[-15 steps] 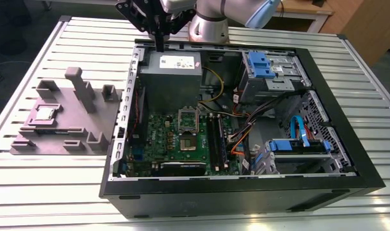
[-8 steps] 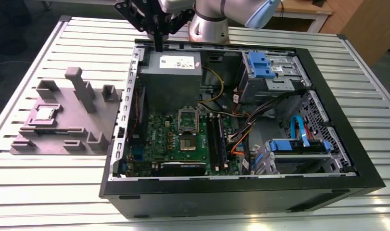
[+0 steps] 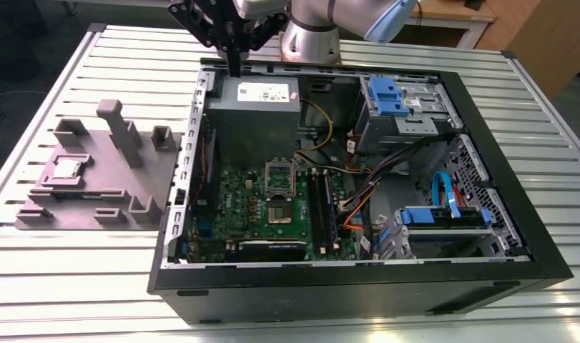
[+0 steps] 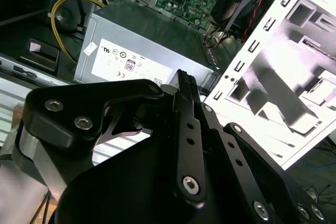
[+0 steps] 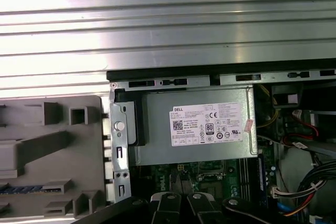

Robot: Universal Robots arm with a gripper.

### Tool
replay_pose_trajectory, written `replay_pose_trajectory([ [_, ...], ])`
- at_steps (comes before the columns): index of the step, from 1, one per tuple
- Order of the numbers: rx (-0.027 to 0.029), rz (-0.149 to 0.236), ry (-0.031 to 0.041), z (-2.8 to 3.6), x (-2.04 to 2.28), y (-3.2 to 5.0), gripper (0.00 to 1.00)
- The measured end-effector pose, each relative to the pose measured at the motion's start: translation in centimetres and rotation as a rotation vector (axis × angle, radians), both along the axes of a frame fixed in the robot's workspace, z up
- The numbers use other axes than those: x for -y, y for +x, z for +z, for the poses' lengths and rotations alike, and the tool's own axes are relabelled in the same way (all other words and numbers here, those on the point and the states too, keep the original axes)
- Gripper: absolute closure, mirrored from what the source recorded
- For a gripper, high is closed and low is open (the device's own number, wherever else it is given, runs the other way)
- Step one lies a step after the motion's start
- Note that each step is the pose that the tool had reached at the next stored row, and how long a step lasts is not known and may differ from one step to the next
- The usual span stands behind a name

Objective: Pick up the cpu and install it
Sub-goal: 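Reach for the cpu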

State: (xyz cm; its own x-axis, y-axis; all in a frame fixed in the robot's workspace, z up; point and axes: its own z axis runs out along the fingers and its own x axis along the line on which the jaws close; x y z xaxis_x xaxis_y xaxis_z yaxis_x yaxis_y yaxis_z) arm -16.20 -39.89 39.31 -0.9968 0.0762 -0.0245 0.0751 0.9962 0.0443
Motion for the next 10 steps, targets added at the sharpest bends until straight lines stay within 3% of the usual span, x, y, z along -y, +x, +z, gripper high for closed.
replay_pose_trajectory([
  [10,0.0,0.0,0.0,0.0,0.0,-0.26,0.89],
])
